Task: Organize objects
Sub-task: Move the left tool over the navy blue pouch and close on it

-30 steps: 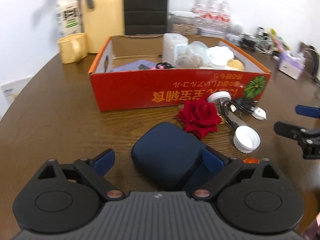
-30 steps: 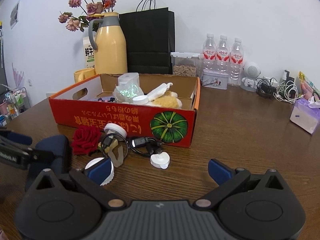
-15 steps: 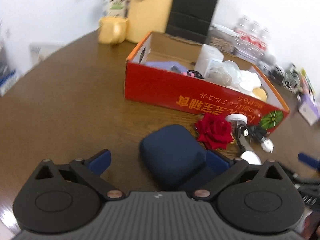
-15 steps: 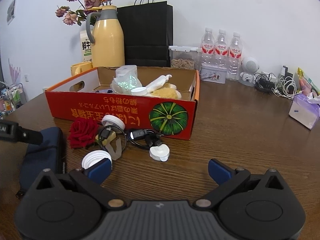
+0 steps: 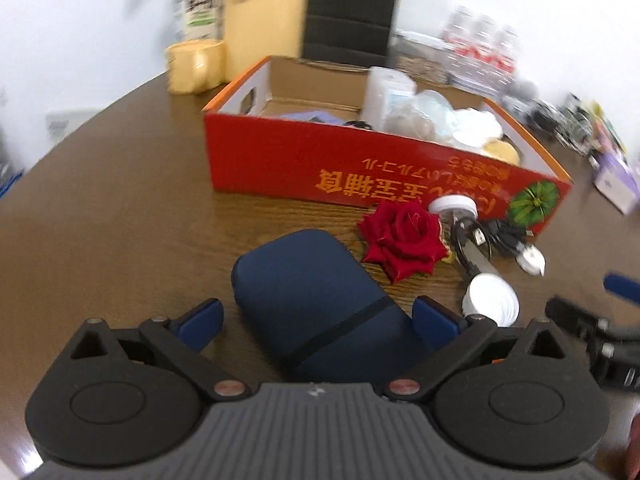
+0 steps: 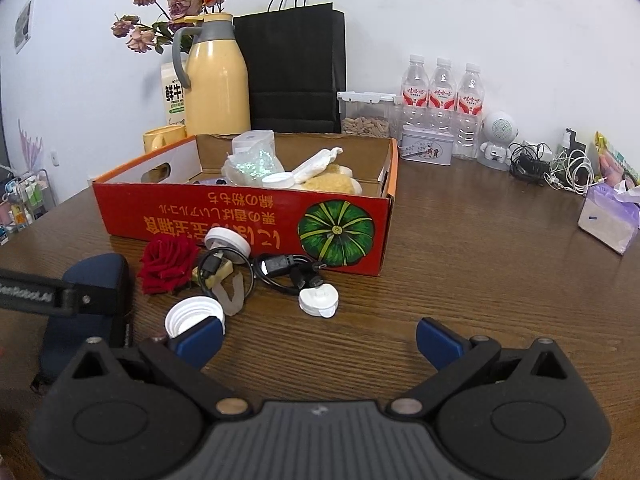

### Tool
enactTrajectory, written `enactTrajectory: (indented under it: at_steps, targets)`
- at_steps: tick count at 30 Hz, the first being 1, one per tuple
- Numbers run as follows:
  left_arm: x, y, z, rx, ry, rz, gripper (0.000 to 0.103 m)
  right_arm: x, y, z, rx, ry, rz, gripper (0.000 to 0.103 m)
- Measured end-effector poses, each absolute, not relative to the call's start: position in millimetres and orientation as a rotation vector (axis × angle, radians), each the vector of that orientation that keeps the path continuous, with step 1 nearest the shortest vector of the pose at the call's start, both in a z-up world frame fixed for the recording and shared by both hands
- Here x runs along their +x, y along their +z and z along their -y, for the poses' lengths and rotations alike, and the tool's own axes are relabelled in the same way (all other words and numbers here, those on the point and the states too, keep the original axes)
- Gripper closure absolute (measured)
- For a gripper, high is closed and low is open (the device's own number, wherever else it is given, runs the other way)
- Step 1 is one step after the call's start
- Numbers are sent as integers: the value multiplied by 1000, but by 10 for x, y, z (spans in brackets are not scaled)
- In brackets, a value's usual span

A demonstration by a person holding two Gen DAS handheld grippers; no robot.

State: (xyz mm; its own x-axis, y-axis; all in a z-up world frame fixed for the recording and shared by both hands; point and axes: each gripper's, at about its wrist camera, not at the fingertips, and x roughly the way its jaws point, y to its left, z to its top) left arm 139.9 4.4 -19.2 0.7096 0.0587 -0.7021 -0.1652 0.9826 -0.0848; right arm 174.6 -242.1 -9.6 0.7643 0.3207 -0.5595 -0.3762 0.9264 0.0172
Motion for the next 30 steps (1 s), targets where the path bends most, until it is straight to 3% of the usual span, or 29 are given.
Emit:
enactTrajectory:
  at_steps: [11,16,30]
  targets:
    - [1550,-171,-594,-6,-235,-830,5,1718,-116,2378,-112,375,-597,0]
    - [1498,-176,-566,-38,-152,-817,0,1694,-115,2357,-122,371,-601,0]
    - [1355,-307,-246,-103,203,-776,0,1633,-113,2307,-140,374,-609,0]
